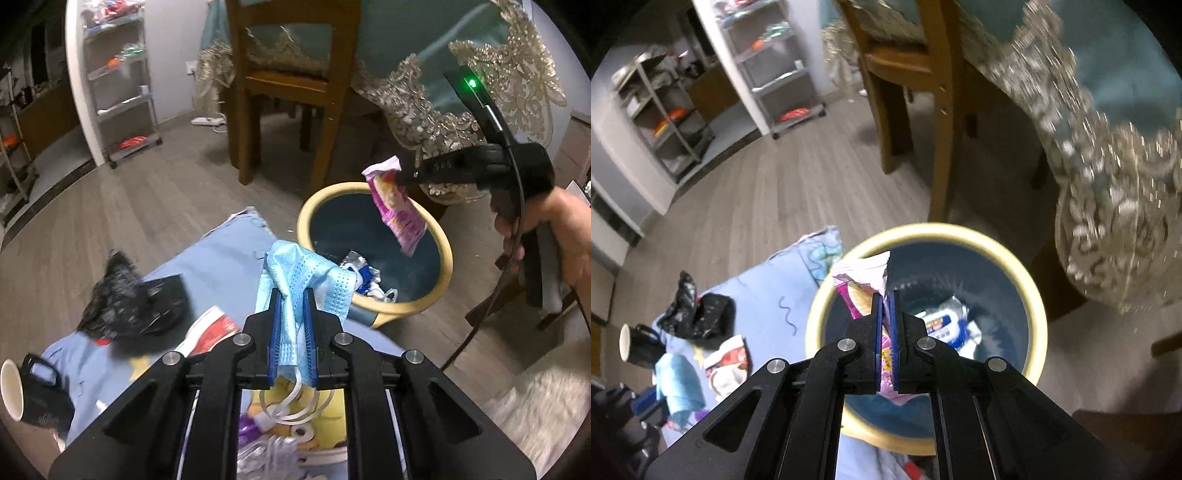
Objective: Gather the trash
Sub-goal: 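Carry the mask and pink wrapper over the bin and open both tools, then move both open tools back over the remaining trash, then grasp the white tissue with left tool while right tool grasps the red-white paper cup, then carry the tissue and paper cup over the bin and open both tools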
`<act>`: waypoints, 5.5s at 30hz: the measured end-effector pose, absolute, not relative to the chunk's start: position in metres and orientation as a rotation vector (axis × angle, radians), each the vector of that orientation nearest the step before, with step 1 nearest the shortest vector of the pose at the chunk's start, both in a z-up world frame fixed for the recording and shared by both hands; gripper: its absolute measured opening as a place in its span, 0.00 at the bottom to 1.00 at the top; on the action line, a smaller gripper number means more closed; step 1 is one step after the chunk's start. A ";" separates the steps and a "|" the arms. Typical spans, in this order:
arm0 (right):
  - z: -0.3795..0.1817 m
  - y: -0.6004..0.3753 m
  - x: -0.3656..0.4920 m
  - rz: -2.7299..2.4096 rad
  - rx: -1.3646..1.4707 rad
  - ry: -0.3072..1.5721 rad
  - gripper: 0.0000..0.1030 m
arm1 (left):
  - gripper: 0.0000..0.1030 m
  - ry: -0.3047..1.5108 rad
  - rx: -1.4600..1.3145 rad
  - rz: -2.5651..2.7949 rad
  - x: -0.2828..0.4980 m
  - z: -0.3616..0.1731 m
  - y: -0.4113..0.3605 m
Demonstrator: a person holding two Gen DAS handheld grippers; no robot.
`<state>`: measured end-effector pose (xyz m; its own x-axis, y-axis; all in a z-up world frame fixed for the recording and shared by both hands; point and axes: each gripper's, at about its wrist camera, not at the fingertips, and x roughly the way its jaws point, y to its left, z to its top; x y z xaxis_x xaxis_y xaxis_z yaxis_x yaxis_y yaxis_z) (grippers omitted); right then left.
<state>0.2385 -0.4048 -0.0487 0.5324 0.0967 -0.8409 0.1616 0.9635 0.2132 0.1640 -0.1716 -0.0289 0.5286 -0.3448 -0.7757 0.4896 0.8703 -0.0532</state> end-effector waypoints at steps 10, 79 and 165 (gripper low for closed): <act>-0.062 -0.426 0.234 -0.080 0.401 1.028 0.05 | 0.11 0.946 0.203 -0.520 0.211 -0.041 -0.229; -0.020 -0.261 0.158 0.168 0.260 0.958 0.90 | 0.92 0.874 -0.044 -0.023 0.072 -0.016 0.065; -0.026 -0.352 0.180 0.079 0.497 0.984 0.48 | 0.15 0.917 0.160 -0.250 0.096 -0.044 -0.047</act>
